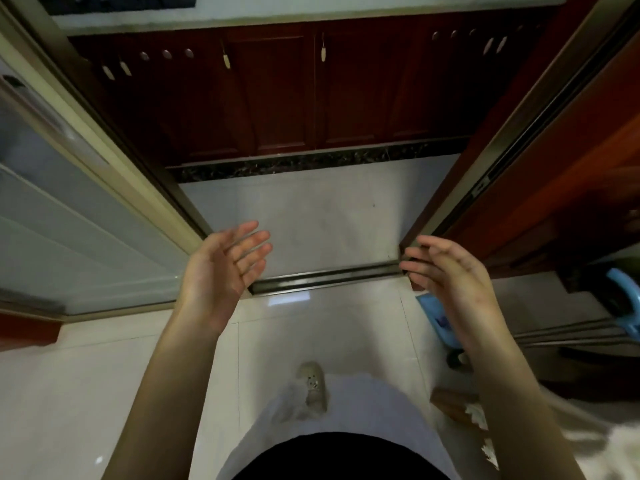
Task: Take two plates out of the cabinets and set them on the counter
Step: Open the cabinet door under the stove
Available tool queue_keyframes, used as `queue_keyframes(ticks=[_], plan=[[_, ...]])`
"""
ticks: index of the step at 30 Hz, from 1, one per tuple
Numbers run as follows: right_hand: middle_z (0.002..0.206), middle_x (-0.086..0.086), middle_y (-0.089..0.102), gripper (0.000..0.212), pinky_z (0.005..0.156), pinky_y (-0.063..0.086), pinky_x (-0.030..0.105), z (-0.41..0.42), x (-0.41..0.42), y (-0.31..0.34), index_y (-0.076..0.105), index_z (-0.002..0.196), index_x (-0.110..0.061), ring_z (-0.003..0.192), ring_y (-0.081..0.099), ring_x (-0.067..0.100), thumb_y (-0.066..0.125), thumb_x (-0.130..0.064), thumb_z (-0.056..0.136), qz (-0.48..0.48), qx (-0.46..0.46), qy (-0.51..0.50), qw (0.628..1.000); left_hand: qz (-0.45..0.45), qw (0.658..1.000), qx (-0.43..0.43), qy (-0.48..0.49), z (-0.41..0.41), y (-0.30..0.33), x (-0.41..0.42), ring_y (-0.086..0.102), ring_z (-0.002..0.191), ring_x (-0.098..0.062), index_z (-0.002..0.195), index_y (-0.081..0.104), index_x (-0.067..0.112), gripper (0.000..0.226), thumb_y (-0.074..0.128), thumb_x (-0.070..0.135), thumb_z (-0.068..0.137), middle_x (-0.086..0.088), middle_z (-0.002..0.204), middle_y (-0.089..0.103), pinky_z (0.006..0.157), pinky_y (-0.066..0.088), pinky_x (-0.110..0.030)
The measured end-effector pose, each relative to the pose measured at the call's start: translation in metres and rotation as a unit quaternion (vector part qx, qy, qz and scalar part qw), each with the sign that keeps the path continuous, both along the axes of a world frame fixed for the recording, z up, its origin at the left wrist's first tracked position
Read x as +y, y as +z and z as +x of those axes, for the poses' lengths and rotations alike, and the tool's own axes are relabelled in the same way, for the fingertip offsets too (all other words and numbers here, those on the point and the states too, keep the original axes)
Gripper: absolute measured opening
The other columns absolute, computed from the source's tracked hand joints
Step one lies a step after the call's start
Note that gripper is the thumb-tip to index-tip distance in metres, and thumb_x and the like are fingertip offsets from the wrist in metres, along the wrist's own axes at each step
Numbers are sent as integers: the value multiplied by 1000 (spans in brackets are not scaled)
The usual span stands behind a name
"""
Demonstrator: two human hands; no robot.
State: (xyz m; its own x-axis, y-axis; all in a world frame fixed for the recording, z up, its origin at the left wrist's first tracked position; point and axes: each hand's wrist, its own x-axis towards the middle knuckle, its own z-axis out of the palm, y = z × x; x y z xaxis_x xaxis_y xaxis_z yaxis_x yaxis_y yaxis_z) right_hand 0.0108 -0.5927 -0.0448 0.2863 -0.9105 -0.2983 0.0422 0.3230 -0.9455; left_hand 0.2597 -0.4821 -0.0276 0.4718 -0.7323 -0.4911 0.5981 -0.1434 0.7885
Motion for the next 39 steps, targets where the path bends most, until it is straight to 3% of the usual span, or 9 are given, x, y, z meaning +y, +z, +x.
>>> queue_keyframes(ticks=[8,14,20,27,33,39], plan=[[88,1,73,29,68,56,17,39,-81,-7,69,90,-26,79,72,14,46,-9,93,10,8,-9,1000,39,999,-14,12,42,-8,-74,70,84,-7,97,65,19,29,37,26,92,3,93,73,81,46,-27],[89,-2,74,28,66,55,16,67,-178,-11,68,88,-30,83,71,13,46,-13,94,-2,28,39,999,27,998,-19,49,65,-15,-151,71,86,-7,98,64,21,29,37,29,93,8,88,76,84,45,-28],[94,2,71,24,65,53,15,86,-281,-9,65,97,-22,81,71,12,44,-12,95,-3,39,82,996,43,997,-27,61,69,-13,-238,65,98,-13,97,65,21,32,34,27,94,6,90,76,84,44,-30],[90,3,68,21,64,53,15,107,-374,1,62,96,-17,79,66,15,43,-7,95,10,30,107,994,42,993,-35,106,76,-8,-299,61,102,-13,99,63,21,35,29,26,95,-1,107,66,89,42,-29],[90,3,67,20,65,53,16,126,-433,-1,62,95,-17,80,66,15,43,-9,95,7,35,119,992,76,990,-4,117,88,-19,-346,60,100,-13,98,63,19,36,28,26,96,7,83,76,88,41,-29],[91,3,67,20,65,53,16,155,-499,-12,61,97,-17,79,66,15,43,-8,95,13,50,107,993,63,993,2,100,126,-31,-428,61,96,-13,97,63,20,33,30,26,95,8,81,76,89,41,-28]])
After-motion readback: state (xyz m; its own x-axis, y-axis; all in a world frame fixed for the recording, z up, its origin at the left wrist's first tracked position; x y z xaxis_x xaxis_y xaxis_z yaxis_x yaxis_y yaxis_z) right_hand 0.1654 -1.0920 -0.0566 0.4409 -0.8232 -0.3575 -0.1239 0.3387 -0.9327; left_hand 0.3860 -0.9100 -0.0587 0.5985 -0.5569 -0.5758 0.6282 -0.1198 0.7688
